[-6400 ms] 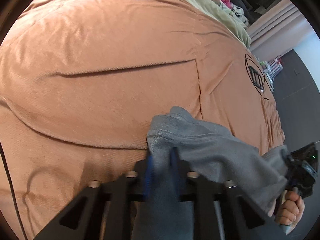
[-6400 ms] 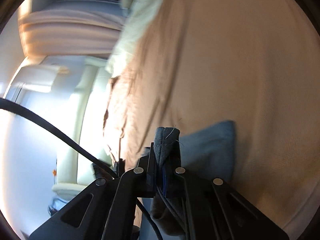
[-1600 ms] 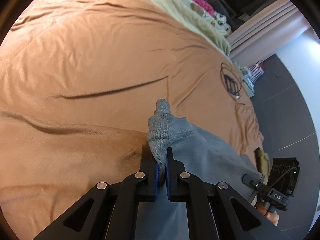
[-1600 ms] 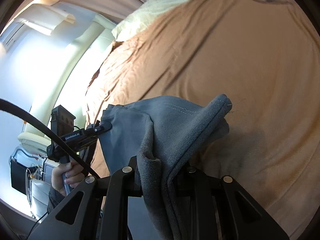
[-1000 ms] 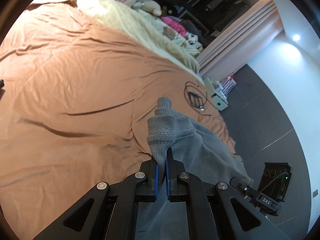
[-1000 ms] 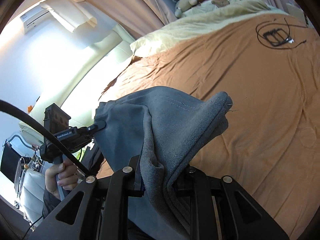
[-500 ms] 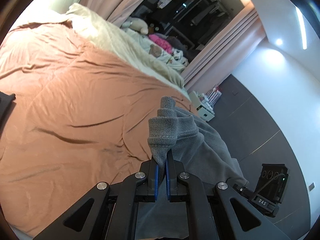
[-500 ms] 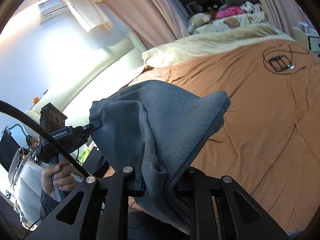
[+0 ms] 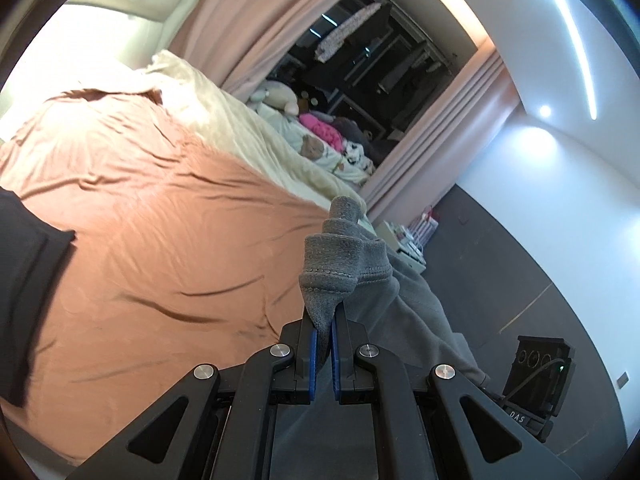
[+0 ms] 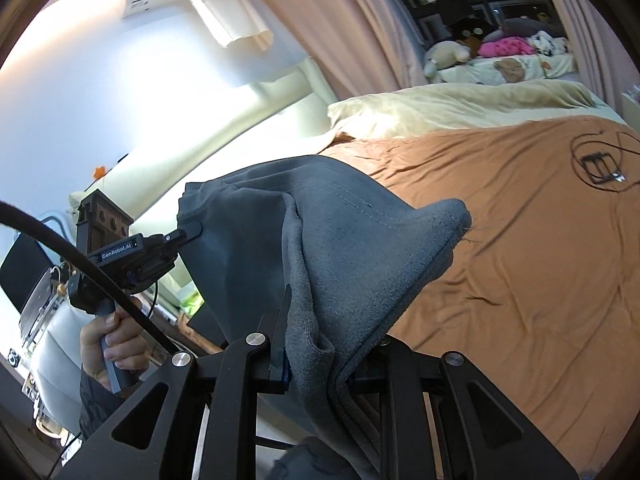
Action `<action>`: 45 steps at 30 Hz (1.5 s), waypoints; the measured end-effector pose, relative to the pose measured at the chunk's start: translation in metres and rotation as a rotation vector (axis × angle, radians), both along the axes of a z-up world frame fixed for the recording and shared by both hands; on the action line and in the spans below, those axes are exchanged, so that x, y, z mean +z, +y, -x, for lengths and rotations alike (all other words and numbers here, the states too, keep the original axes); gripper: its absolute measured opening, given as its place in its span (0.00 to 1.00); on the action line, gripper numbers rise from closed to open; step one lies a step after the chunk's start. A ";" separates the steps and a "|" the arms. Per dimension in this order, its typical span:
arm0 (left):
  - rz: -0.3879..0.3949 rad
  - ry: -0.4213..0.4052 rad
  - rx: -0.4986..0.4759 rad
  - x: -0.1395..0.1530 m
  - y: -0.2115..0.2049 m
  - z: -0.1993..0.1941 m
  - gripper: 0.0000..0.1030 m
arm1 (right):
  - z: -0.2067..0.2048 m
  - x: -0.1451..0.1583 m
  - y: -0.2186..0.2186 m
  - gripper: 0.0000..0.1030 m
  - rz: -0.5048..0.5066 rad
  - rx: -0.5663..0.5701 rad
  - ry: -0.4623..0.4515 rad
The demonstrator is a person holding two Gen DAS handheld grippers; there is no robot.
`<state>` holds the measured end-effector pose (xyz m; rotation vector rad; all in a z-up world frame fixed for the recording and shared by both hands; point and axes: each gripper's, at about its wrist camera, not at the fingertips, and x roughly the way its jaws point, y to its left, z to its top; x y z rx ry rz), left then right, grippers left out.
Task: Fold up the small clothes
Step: 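Lift the strip's end with both grippers and fold it over the rest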
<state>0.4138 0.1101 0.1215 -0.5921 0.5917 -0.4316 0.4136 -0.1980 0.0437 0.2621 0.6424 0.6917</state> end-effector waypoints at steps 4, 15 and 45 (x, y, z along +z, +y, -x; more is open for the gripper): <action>-0.003 -0.016 0.031 0.007 0.032 0.007 0.05 | -0.015 0.000 0.022 0.15 -0.004 0.033 -0.008; 0.005 -0.038 0.130 0.008 0.131 0.027 0.05 | -0.063 -0.003 0.099 0.15 0.005 0.150 -0.035; -0.141 -0.103 0.410 0.040 0.364 0.090 0.05 | -0.121 -0.020 0.284 0.15 0.015 0.447 -0.106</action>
